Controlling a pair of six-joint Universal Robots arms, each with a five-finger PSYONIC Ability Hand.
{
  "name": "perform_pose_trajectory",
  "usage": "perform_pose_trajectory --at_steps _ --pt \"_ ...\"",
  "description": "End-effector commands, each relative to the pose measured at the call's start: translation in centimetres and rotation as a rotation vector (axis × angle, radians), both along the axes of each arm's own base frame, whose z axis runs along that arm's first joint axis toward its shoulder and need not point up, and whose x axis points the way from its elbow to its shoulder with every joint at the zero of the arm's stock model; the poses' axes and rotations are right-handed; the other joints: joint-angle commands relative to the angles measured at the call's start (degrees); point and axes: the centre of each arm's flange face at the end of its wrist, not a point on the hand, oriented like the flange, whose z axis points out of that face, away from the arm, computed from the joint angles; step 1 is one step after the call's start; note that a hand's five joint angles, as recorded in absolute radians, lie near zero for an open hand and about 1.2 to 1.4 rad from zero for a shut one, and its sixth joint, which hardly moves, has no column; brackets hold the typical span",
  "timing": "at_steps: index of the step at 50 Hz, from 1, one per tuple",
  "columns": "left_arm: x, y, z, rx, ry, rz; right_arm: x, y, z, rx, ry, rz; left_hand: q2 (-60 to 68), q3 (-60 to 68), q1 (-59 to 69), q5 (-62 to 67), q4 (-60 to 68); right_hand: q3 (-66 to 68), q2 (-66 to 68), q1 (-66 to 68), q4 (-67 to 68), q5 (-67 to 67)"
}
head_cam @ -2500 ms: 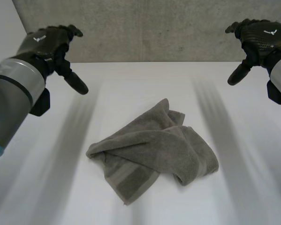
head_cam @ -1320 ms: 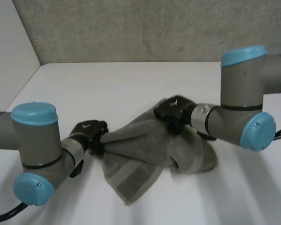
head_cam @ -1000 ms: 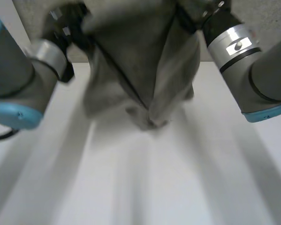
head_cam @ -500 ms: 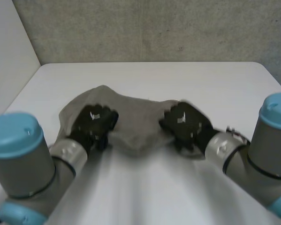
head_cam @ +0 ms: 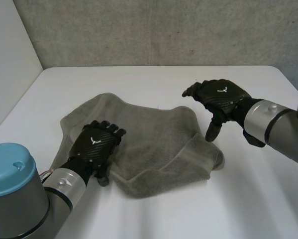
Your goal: Fold the towel.
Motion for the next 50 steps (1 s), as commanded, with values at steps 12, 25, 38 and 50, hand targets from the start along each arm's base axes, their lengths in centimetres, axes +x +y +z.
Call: perform_pose_trajectory --at_steps 12,25,38,50 --pt "3.6 -1.6 -1.8 0.045 -0.016 0.134 2.5 -4.6 -7.6 0.155 0.259 0.042 -4.69 -4.04 -5.77 -12.71 -5.06 1.17 0.95 2.1 0.8 2.1" --pt "3.6 -1.4 -2.1 0.036 -0.012 0.129 3.7 -3.9 -9.9 0.222 0.328 0.089 -4.19 -3.53 -5.27 -12.21 -4.56 23.2 22.98 24.14 22.83 24.13" --pt "3.6 -1.9 -1.7 0.021 -0.002 0.136 3.4 -3.3 -9.4 0.231 0.339 0.097 -4.02 -3.36 -5.1 -12.04 -4.39 58.53 58.31 59.46 58.16 59.46" --pt "4.2 -2.3 -2.2 0.031 -0.008 0.17 0.7 -2.4 -6.8 0.216 0.233 -0.008 -2.68 -2.02 -3.76 -10.69 -3.05 62.4 62.18 63.33 62.03 63.33"
